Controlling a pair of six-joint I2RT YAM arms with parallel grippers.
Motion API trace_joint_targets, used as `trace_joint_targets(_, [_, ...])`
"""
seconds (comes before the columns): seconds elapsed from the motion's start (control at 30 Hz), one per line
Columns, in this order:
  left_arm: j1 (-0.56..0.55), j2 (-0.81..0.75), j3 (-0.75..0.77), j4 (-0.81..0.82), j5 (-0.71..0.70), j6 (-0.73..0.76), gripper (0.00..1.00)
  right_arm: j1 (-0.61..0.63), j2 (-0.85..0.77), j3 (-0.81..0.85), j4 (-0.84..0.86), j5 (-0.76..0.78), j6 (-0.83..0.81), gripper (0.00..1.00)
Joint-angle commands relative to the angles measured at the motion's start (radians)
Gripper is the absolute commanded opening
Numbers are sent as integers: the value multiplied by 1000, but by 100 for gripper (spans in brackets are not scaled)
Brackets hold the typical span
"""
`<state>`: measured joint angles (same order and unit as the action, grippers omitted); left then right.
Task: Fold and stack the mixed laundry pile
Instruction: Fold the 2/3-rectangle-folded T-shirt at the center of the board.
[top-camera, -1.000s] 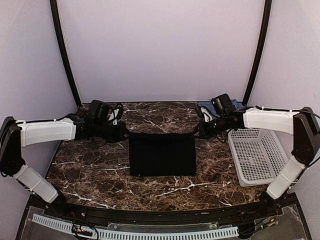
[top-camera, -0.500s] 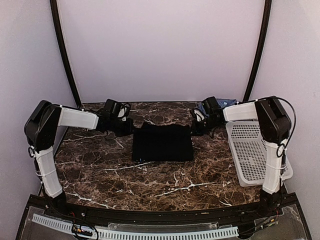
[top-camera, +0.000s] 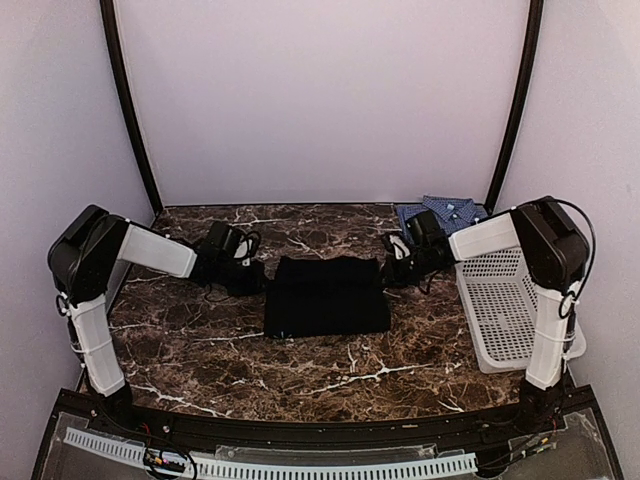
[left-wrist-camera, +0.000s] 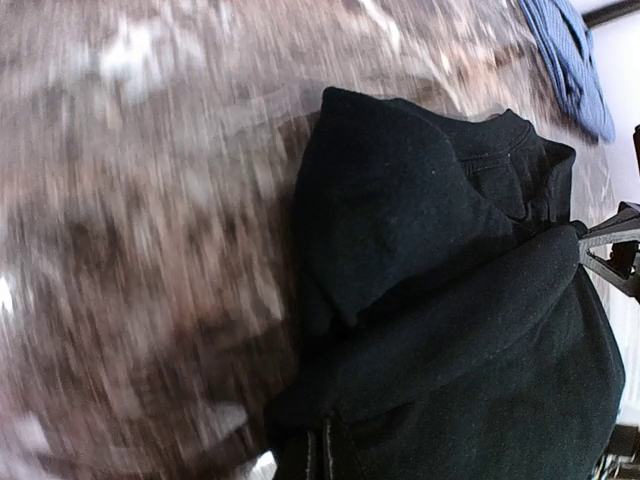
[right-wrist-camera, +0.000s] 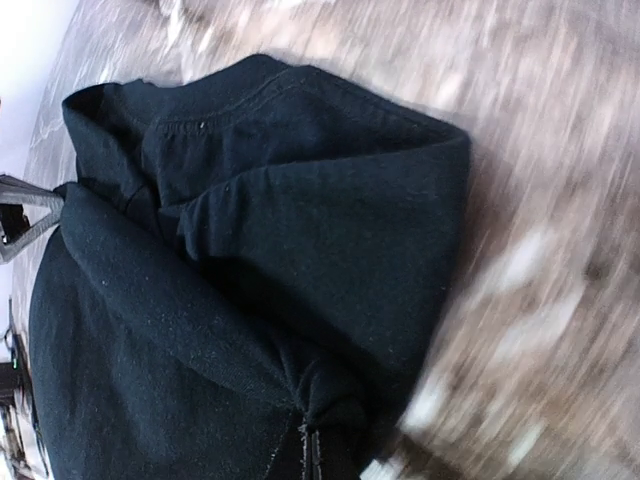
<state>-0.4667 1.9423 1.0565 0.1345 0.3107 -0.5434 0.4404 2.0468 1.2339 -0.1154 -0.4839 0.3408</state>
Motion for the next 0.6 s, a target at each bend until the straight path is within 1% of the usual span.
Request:
trace_joint_targets(0.0, [-68, -169, -196, -70, -19, -46, 0, 70, -145, -227, -6, 6, 59, 0])
trace_joint_targets(0.03, [-97, -223, -225, -73, -20, -59, 0, 81, -186, -277, 3, 4, 80, 0])
trace_joint_targets(0.13, [-154, -320, -347, -99, -30, -115, 0, 124, -305, -410, 17, -13, 137, 0])
trace_joint_targets(0.17, [-171, -362, -366, -111, -25, -125, 2, 131, -343, -438, 12, -19, 143, 0])
trace_joint_targets(0.2, [-176, -384, -396, -117, -7, -141, 6, 134, -377, -455, -4, -25, 145, 5])
trace_joint_targets(0.23, [-179, -431, -409, -141, 10, -144, 17, 132, -408, -459, -30, -23, 137, 15])
trace_joint_targets(0.27, [-181, -456, -408, -161, 11, -130, 24, 133, -441, -452, -70, -17, 121, 23])
trace_joint_targets(0.3, [-183, -513, -392, -211, 1, -117, 37, 132, -469, -431, -113, 4, 98, 31])
trace_joint_targets(0.33, [-183, -541, -378, -237, -8, -76, 43, 130, -498, -403, -162, 20, 75, 38])
trace_joint_targets(0.37, [-183, -598, -339, -294, -42, -50, 54, 127, -522, -370, -207, 28, 50, 44])
trace_joint_targets(0.4, [-184, -642, -316, -321, -56, -1, 58, 124, -541, -329, -246, 31, 25, 49])
trace_joint_targets(0.43, [-184, -658, -267, -360, -85, 29, 65, 118, -558, -294, -280, 37, 6, 52])
trace_joint_targets(0.47, [-185, -674, -243, -376, -95, 90, 68, 112, -569, -254, -301, 40, -12, 54])
trace_joint_targets(0.57, [-188, -653, -136, -403, -105, 224, 69, 87, -549, -156, -304, -7, -68, 57])
